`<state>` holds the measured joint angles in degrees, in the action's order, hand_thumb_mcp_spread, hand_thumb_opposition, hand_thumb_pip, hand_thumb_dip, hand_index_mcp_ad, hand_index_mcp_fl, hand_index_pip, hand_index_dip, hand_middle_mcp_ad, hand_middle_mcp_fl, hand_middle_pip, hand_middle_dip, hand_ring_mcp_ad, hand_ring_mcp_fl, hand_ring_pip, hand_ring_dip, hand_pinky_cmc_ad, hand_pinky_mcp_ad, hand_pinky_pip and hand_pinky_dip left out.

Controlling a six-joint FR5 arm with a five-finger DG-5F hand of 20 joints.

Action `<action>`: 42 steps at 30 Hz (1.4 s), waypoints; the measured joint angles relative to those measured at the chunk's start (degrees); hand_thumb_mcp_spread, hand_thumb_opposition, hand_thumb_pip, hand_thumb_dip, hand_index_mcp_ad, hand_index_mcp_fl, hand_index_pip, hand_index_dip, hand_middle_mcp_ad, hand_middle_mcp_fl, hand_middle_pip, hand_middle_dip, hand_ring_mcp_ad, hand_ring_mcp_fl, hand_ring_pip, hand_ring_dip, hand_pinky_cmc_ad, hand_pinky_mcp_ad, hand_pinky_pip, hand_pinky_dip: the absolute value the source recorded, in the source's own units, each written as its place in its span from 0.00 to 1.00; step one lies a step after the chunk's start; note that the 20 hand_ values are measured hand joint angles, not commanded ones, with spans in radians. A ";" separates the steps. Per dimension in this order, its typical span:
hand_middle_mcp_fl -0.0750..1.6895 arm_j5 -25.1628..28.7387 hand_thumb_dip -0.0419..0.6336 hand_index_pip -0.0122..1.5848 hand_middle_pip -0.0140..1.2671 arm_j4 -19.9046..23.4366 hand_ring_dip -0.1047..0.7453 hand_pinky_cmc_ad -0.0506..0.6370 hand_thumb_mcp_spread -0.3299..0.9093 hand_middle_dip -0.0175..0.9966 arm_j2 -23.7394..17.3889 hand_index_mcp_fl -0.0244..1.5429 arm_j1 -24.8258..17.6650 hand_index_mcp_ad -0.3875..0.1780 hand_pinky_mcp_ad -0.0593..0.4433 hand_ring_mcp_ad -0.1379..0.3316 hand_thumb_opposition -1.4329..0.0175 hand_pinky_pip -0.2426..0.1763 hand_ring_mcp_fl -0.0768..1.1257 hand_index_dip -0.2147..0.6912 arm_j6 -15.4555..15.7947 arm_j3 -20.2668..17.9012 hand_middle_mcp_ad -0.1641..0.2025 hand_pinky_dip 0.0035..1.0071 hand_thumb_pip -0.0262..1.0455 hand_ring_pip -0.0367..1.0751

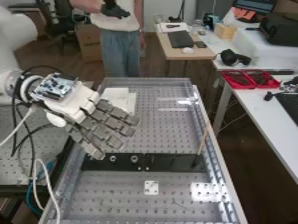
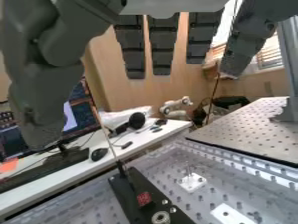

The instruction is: Grab the bearing and place it in the white container

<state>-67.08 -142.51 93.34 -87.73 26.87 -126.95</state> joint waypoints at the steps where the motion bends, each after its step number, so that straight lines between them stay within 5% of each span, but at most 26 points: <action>1: 0.11 0.65 0.22 0.17 0.12 0.61 0.23 0.60 0.58 0.22 0.18 0.17 -0.23 0.69 0.72 0.63 0.51 0.40 0.07 0.38 -0.04 -0.22 0.66 0.27 0.41 0.13; 9: 0.09 11.26 0.32 0.36 0.12 8.03 0.23 0.60 0.61 0.22 4.27 0.20 -4.81 0.68 0.72 0.63 0.47 0.40 0.07 0.41 -1.51 -1.37 0.66 0.26 0.45 0.13; 24: 0.04 34.43 0.39 0.63 0.12 12.19 0.22 0.60 0.63 0.22 13.50 0.18 -13.19 0.65 0.72 0.63 0.45 0.40 0.07 0.52 -5.11 1.99 0.66 0.19 0.45 0.13; 42: 0.04 37.93 0.41 0.81 0.12 13.85 0.22 0.60 0.66 0.22 22.15 0.15 -14.59 0.62 0.70 0.62 0.44 0.40 0.07 0.59 -3.08 8.66 0.66 0.19 0.44 0.13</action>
<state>-29.15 -128.66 115.49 -102.33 23.78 -118.29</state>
